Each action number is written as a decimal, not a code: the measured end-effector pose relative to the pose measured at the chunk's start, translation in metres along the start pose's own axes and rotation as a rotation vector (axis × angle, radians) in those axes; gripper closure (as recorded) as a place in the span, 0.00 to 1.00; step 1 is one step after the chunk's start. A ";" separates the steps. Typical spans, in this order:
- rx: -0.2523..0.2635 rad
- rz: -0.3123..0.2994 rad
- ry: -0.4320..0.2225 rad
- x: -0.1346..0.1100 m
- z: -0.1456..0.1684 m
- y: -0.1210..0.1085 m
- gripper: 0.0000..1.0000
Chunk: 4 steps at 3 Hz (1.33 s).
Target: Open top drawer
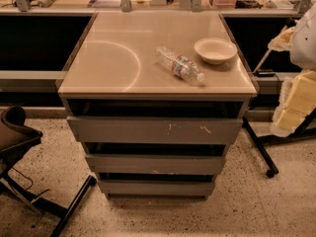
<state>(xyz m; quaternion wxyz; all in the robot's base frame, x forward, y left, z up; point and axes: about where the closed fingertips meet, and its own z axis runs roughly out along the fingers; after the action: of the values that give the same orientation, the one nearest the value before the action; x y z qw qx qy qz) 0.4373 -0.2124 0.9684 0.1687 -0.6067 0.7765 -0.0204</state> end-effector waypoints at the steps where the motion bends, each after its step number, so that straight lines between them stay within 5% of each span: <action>1: -0.097 0.033 -0.115 0.005 0.058 0.016 0.00; 2: -0.197 0.148 -0.250 0.008 0.138 0.034 0.00; 3: -0.237 0.242 -0.334 0.003 0.200 0.033 0.00; 4: -0.209 0.311 -0.403 -0.005 0.237 0.012 0.00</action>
Offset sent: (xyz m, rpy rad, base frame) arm 0.0218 0.0412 -0.2375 0.5435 0.2297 -0.1179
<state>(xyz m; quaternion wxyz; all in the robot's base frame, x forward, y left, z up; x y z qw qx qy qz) 0.4948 -0.1634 0.7435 0.2575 -0.4859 0.8092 0.2071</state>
